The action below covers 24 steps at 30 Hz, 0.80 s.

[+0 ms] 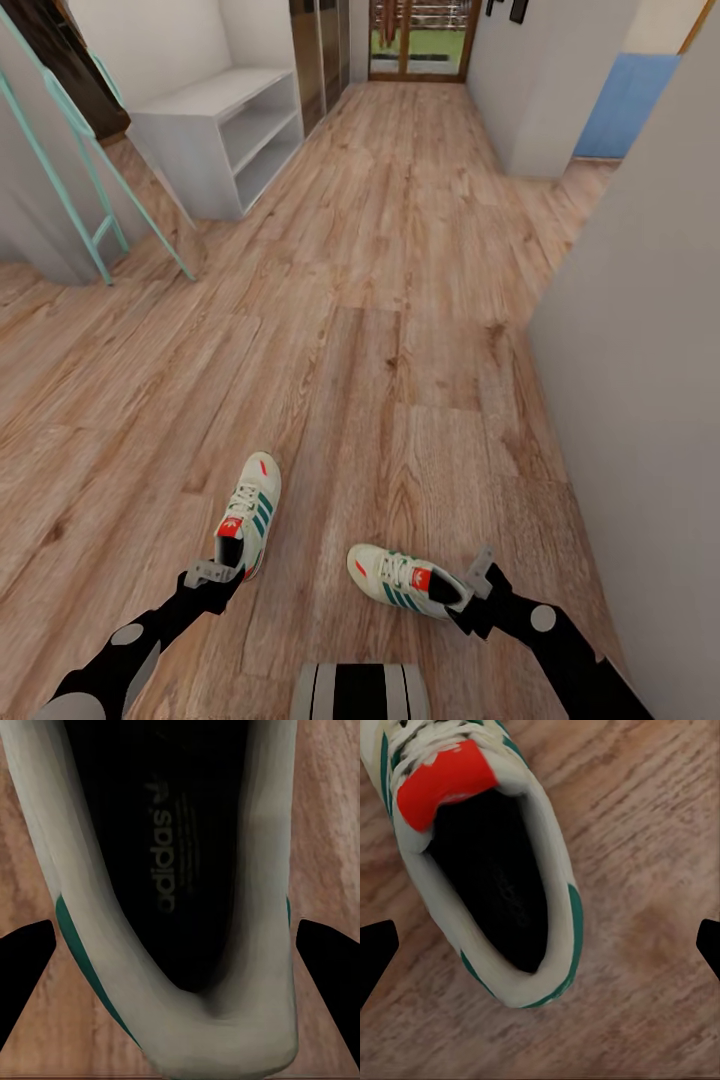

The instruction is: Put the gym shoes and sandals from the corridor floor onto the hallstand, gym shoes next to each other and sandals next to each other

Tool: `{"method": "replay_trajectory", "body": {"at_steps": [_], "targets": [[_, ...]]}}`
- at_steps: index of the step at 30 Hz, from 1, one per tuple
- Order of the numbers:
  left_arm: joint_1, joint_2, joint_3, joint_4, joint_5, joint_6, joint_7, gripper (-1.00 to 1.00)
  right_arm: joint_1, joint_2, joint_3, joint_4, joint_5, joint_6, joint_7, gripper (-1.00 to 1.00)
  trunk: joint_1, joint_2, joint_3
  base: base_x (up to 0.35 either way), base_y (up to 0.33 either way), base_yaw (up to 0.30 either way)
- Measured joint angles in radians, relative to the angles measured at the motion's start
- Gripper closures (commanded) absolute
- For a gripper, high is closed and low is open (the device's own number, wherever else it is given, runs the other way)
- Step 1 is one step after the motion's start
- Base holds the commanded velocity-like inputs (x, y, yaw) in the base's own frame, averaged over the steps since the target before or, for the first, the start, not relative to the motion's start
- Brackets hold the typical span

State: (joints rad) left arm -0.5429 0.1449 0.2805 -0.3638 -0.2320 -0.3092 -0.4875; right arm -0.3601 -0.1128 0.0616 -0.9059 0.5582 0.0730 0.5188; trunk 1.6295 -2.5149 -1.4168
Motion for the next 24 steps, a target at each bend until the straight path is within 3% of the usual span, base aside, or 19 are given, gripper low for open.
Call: {"method": "replay_trajectory", "body": {"at_steps": [6,24], "targets": [[0.0,-0.001,0.001,0.0,0.0,0.0,0.0,1.0,0.0,0.0,-0.025,-0.001,0.0,0.0,0.0,-1.0,0.002,-0.001,-0.019,0.0,0.0,-0.088],[0.001,0.0,0.002,0.0,0.001,-0.001,0.004,1.0,0.0,0.001,-0.029,-0.001,-0.001,0.0,0.0,-1.0,0.001,-0.001,-0.022,0.028,0.0,-0.015]]}}
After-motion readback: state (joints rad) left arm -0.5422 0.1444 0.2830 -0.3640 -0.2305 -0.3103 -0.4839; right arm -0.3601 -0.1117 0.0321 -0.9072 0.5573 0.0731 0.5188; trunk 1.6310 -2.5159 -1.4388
